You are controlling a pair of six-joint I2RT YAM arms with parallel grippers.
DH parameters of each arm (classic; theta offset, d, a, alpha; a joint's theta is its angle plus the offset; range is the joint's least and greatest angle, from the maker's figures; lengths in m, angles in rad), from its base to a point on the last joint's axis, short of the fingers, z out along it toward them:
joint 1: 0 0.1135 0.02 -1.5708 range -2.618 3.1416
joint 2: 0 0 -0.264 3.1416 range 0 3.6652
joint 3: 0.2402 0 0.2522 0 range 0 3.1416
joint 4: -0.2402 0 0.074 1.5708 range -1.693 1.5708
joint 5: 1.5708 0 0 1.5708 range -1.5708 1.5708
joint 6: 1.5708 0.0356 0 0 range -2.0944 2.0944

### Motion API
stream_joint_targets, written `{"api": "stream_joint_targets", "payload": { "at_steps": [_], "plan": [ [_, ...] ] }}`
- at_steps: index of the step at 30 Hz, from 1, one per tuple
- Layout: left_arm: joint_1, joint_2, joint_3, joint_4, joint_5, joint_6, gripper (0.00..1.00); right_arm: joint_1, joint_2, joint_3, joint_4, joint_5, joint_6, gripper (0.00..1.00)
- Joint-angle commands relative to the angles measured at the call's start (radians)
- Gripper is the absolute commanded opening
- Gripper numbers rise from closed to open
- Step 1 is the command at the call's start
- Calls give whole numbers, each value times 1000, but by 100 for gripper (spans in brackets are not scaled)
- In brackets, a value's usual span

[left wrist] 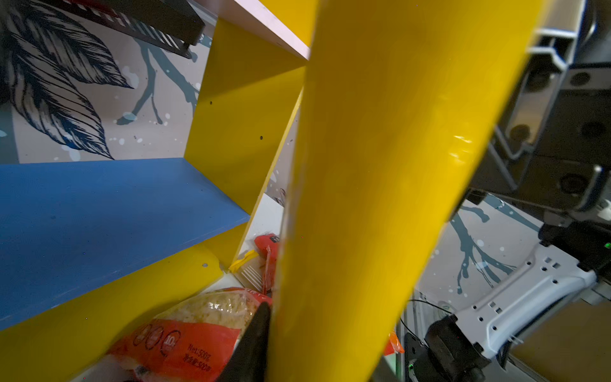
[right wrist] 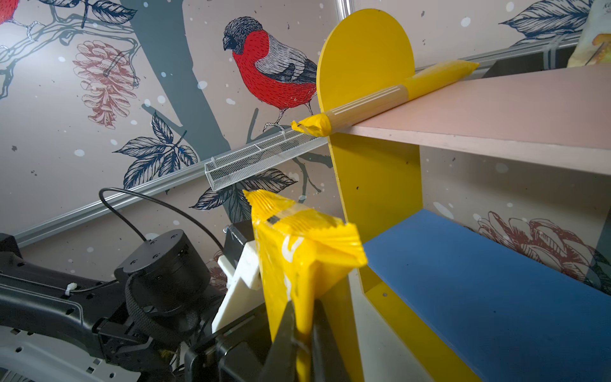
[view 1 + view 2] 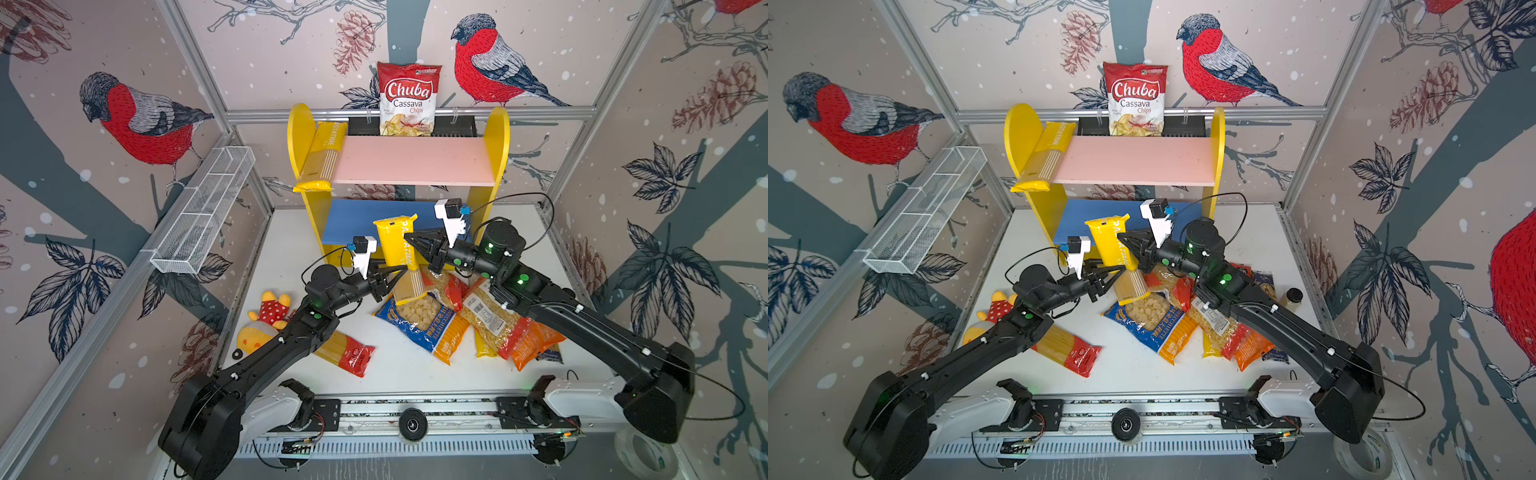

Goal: Arrange pasta packages on shelves
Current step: Pick up the pasta bag from the center of the table.

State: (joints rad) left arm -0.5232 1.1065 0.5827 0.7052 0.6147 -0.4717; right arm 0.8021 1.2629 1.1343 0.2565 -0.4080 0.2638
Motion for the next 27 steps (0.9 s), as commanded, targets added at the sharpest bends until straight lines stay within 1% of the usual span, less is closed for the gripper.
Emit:
{"api": "stream_joint_targets", "payload": {
  "at_steps": [1, 3, 5, 7, 10, 12, 16, 18, 22, 25, 27],
  "plan": [
    [0, -7, 11, 97, 16, -34, 24, -12, -33, -8, 125, -66, 45, 13],
    [0, -14, 14, 108, 20, -44, 17, -26, -34, -16, 129, -67, 58, 16],
    [0, -20, 18, 123, 32, -59, 13, -37, -33, -25, 130, -60, 69, 23],
    [0, -23, 24, 125, 40, -68, 9, -45, -34, -33, 130, -46, 75, 26],
    [3, -33, 39, 112, 41, -75, 4, -67, -39, -52, 129, -28, 83, 39],
    [16, -40, 65, 71, 37, -75, 0, -97, -46, -73, 125, -36, 94, 49],
    [84, -47, 130, 5, 79, -107, 0, -169, -62, -126, 93, -68, 105, 66],
    [121, -44, 166, -8, 117, -134, 0, -200, -60, -148, 68, -110, 107, 72],
    [144, -23, 263, -107, 168, -131, 0, -206, -50, -169, 2, -216, 91, 84],
    [156, 21, 341, -165, 213, -153, 0, -187, -25, -168, -23, -306, 76, 87],
    [165, 51, 366, -142, 253, -195, 0, -164, -14, -157, -48, -324, 58, 88]
  ]
}}
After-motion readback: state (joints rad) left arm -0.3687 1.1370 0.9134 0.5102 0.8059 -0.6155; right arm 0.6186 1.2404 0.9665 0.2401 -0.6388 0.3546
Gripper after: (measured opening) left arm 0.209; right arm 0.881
